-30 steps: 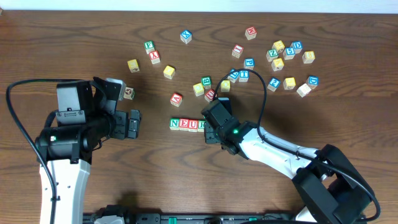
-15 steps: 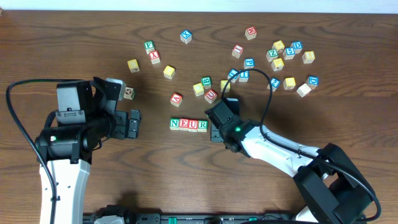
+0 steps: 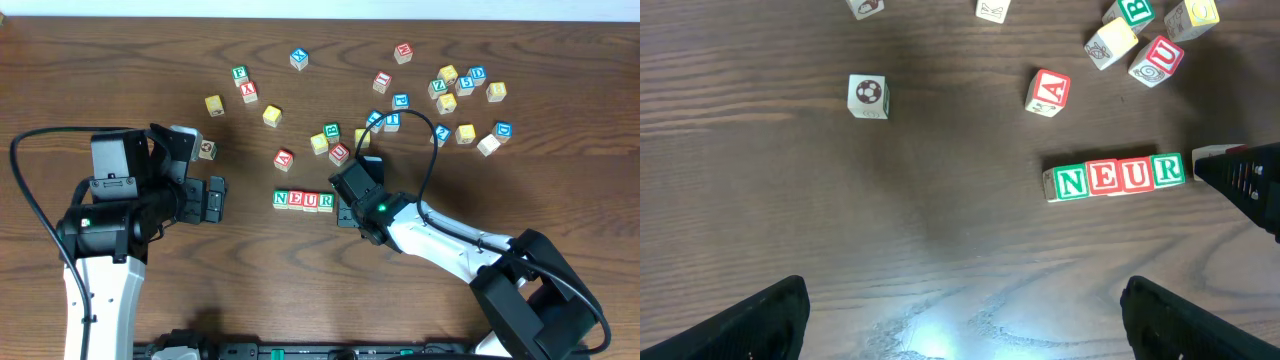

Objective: Spell out NEURIPS

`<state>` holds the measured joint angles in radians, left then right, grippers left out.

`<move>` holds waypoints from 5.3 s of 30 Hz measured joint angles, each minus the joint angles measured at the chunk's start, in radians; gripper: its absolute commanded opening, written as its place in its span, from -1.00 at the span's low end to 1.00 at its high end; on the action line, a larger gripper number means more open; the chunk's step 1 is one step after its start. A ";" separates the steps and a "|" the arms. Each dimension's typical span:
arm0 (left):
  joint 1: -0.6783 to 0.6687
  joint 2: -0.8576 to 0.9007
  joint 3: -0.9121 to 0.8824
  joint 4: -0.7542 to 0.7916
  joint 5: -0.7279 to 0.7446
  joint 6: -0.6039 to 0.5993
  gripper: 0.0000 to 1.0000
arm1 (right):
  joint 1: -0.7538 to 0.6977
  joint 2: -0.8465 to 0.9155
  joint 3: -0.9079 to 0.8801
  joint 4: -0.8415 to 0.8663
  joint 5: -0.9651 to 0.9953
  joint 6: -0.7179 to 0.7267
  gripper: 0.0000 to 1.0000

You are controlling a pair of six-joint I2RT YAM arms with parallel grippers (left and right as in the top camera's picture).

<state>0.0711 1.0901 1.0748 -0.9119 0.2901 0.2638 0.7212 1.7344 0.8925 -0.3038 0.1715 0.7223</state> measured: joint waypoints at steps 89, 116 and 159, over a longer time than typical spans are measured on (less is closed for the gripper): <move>0.000 0.000 0.000 0.000 0.000 0.000 0.96 | 0.002 -0.103 0.044 -0.253 0.211 0.102 -0.78; 0.000 0.000 0.000 0.000 0.000 0.000 0.95 | 0.002 0.023 0.047 -0.129 0.131 0.161 -0.88; 0.000 0.000 0.000 0.000 0.000 0.000 0.96 | 0.002 0.023 0.047 -0.013 0.079 -0.029 -0.98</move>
<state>0.0711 1.0901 1.0748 -0.9119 0.2905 0.2638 0.7231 1.7576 0.9394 -0.3172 0.2501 0.6930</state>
